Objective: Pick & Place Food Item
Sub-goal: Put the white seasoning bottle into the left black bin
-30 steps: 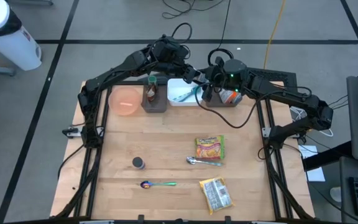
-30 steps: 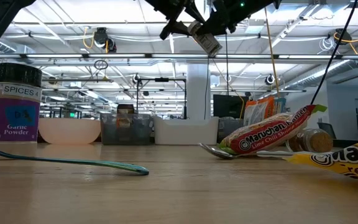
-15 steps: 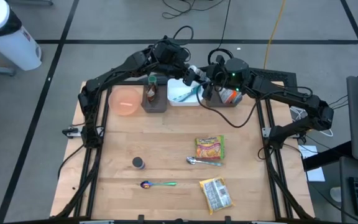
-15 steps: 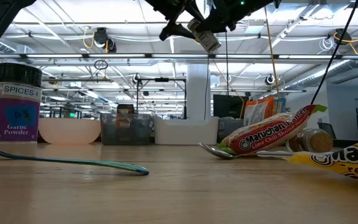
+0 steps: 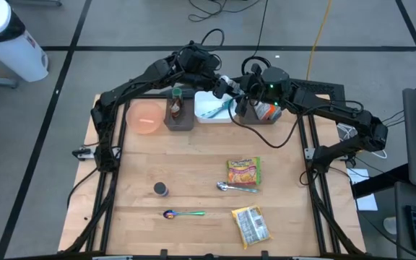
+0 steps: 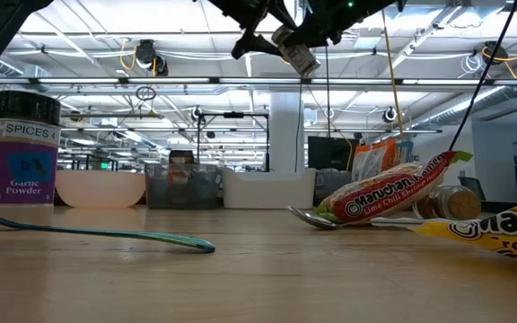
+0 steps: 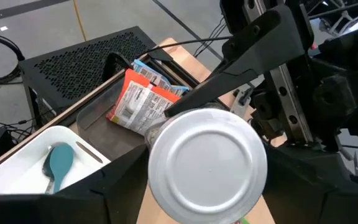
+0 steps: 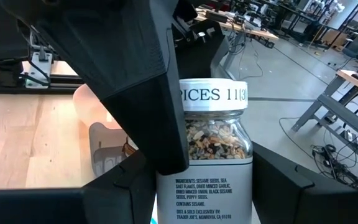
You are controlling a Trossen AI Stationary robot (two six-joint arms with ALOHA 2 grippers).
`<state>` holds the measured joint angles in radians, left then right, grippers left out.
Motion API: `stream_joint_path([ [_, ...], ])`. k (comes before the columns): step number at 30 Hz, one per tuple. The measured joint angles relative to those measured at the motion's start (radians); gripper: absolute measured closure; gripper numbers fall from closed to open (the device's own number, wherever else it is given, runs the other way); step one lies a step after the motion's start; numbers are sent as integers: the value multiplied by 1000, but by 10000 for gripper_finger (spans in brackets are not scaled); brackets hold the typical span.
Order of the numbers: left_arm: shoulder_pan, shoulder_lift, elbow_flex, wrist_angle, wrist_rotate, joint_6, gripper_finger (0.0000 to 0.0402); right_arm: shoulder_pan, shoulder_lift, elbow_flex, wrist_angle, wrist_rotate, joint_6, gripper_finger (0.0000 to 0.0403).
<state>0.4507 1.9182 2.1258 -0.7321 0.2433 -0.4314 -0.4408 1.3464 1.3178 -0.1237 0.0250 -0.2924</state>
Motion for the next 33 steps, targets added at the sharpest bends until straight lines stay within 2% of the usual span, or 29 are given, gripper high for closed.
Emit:
stream_joint_path([
  [6,1,0,0,28,-1,-19,122,2,0,0,-11,1,-8,212],
  [33,0,-2,1,-7,-35,-32,191,42,3,-1,-19,22,-39,212],
])
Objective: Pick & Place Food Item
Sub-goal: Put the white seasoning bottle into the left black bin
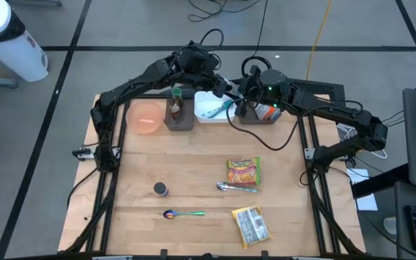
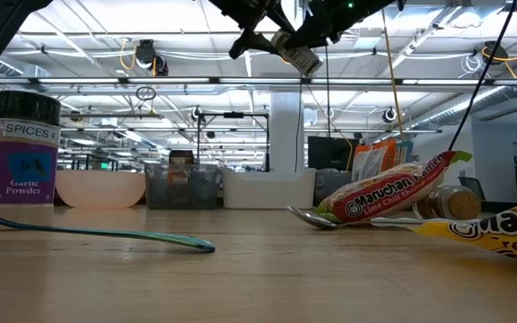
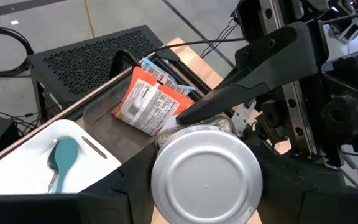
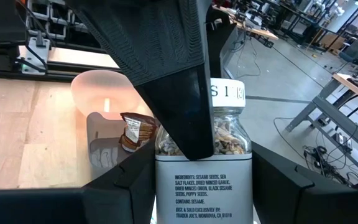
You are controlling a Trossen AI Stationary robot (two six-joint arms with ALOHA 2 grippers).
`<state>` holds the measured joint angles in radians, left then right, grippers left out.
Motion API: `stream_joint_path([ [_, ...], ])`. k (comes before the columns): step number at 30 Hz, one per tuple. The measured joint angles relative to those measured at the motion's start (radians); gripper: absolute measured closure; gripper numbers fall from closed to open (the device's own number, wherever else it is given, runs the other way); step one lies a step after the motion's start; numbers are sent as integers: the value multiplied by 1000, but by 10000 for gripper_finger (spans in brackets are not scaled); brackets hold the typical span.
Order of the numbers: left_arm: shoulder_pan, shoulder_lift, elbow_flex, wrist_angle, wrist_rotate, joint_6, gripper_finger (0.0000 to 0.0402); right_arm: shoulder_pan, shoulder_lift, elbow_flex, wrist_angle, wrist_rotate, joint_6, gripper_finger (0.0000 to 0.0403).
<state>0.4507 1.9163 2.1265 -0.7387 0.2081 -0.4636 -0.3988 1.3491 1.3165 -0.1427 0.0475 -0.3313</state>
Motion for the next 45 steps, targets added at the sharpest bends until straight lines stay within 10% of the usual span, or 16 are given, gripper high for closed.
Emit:
stream_joint_path([
  [23,6,-1,2,-50,2,114,192,3,0,0,4,-39,6,128],
  [45,107,-69,2,-537,-133,259,192,-64,-31,-1,-24,-21,22,126],
])
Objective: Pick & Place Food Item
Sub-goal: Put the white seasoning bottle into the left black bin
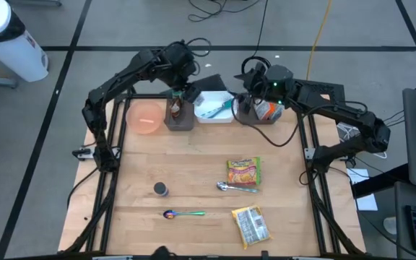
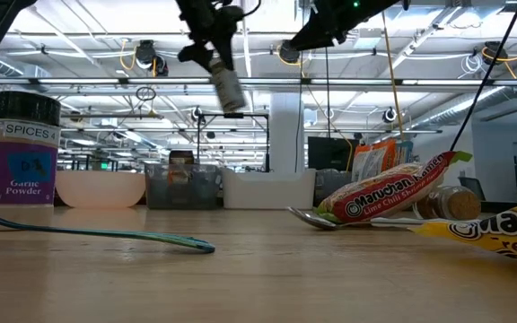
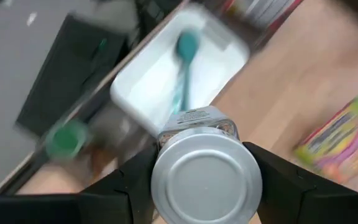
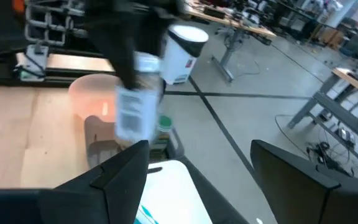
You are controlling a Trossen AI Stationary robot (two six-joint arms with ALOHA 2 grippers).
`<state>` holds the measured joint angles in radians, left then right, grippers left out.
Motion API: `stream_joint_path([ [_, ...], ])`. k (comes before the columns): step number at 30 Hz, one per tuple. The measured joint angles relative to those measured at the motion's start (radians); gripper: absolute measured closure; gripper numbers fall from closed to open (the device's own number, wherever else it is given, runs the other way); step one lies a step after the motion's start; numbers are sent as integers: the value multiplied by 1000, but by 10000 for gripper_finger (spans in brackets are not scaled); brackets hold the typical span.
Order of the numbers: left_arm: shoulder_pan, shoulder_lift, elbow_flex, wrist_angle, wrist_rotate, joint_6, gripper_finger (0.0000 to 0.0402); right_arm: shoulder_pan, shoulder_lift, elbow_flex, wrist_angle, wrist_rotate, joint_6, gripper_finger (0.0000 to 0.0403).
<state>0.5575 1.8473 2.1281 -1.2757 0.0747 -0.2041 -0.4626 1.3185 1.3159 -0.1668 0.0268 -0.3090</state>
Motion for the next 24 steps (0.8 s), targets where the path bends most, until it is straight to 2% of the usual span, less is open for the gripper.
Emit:
stream_joint_path([
  [6,21,1,0,-195,-36,31,192,-50,-34,0,-19,-4,55,126],
  [15,39,-1,-35,-234,-106,42,192,-75,-58,-47,-74,-24,136,126],
  [19,54,3,-91,-225,-102,41,192,-74,-72,-101,-58,-81,192,126],
  [24,53,2,-159,-177,-71,34,192,-72,-96,-162,-29,-84,256,126],
])
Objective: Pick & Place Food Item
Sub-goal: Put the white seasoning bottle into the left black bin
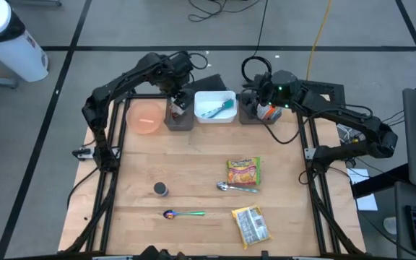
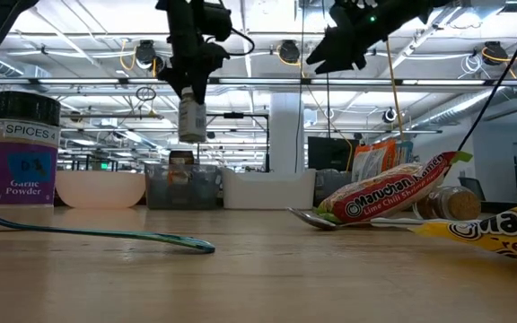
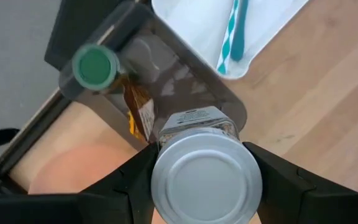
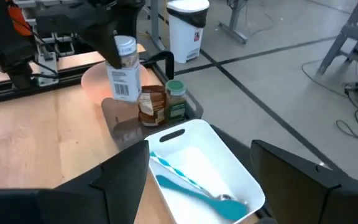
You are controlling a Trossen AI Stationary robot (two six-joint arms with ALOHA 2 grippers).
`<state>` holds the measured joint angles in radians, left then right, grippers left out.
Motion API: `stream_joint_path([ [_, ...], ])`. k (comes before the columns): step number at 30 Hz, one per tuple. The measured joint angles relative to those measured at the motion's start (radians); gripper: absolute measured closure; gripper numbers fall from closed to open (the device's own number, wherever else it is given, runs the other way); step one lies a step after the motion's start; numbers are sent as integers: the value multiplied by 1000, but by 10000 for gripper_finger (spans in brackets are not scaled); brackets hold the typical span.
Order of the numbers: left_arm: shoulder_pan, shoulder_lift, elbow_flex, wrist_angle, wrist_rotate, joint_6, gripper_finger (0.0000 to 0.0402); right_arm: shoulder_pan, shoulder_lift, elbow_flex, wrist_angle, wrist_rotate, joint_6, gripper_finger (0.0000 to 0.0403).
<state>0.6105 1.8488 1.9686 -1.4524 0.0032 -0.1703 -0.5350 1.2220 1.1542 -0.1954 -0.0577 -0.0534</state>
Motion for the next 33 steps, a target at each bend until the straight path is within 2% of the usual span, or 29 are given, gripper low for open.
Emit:
stream_joint_path([
  [7,-24,-20,-121,75,2,-31,192,0,-41,-55,4,1,20,126],
  [17,-22,-242,-402,249,-9,-175,192,0,-48,-61,37,1,30,126],
  [23,-22,-316,-547,343,-12,-257,192,0,-46,-61,65,1,39,126],
  [27,-21,-318,-598,423,-12,-296,192,0,-46,-61,65,0,47,126],
  [33,-16,-310,-603,438,-30,-339,192,0,-46,-61,64,0,73,126],
])
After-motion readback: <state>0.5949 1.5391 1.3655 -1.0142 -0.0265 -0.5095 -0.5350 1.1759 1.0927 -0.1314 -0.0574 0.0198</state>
